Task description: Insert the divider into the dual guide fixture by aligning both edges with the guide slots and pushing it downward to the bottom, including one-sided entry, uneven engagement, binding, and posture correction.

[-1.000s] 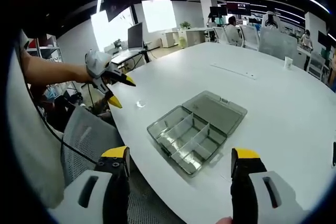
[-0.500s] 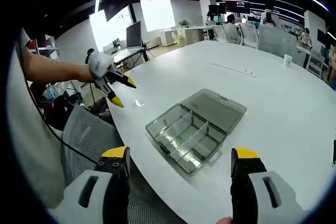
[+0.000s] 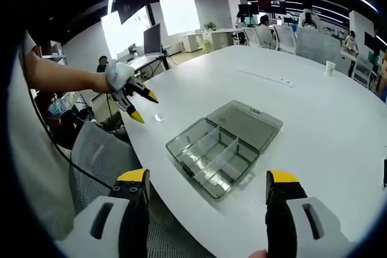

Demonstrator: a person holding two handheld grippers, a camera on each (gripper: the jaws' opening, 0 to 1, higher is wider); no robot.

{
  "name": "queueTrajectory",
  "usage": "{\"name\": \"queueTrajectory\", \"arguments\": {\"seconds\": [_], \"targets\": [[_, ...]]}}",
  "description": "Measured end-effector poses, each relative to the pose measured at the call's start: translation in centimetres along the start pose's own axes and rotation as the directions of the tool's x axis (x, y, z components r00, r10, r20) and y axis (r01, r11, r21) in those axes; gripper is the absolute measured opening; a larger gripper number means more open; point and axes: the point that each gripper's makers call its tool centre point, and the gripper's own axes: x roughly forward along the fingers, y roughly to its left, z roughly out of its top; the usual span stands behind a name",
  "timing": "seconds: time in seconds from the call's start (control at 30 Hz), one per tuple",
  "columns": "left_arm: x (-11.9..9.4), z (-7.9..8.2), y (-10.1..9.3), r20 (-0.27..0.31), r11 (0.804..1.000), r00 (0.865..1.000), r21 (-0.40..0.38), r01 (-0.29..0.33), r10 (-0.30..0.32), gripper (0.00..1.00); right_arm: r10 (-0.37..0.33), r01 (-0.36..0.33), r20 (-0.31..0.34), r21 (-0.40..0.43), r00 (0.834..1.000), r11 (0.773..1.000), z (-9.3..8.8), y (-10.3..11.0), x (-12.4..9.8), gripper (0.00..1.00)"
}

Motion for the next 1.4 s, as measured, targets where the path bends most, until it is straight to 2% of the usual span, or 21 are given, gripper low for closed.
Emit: {"name": "queueTrajectory", "arguments": {"seconds": [0.53, 1.4], "targets": [[0.9, -0.4, 0.1, -0.046, 0.996, 0.998, 0.075, 0.039, -0.036, 0.42, -0.007, 0.007, -0.008, 0.005, 1.000, 1.000, -0.3, -0.1, -0.1, 0.77], [2.2, -1.0, 0.1, -0.124, 0.979, 0.987, 0.165, 0.120, -0.100, 0.37, -0.010, 0.010, -0.014, 0.012, 1.000, 1.000, -0.5, -0.2, -0.1, 0.77]]}}
